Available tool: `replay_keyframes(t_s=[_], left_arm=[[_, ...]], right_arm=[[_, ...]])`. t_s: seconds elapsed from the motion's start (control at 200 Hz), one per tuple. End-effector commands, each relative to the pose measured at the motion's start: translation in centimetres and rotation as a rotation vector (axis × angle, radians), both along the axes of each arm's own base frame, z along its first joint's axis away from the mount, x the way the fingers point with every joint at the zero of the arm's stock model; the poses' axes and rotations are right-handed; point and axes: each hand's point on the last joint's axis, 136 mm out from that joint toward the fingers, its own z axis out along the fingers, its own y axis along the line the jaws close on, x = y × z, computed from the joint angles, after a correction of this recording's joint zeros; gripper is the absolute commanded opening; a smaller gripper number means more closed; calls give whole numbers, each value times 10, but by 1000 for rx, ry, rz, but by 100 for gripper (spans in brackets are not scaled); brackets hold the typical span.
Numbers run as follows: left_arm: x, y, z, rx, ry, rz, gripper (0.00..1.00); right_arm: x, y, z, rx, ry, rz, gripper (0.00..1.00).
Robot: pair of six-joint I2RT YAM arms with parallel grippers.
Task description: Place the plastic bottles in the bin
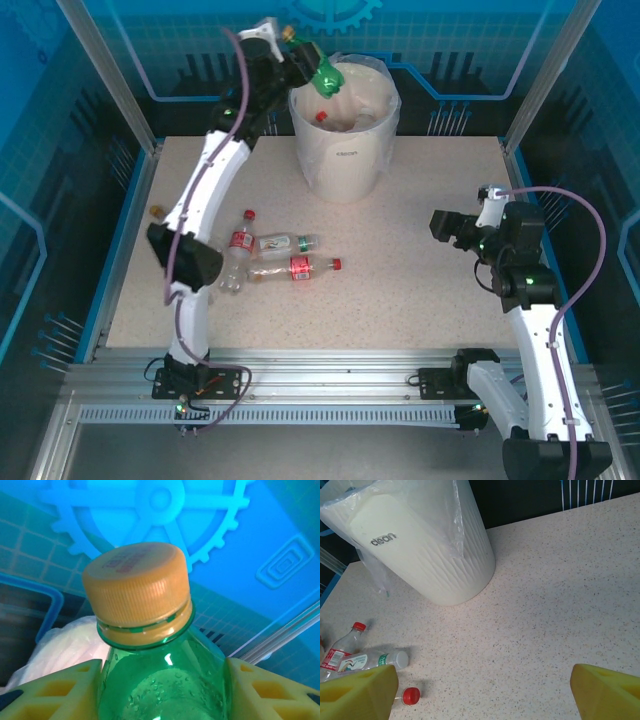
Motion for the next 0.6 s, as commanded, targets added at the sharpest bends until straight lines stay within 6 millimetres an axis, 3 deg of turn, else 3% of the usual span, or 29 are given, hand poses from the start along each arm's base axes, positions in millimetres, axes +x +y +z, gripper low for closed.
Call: replay_keyframes(t_s=[0.0,0.285,0.455,0.595], left_arm=[[3,-20,-18,172,11,-7,0],[22,-40,-91,214,146,-41,0],[24,-47,-116,241,195,-60,0],[24,-53,-122,245,199,-84,31]], right_arm=[[-4,-8,0,-15,0,-30,90],[-1,-6,-5,-9,7,-22,90],[1,-6,-8,-3,12,-20,90],[1,-6,-10,-5,14,-21,90]])
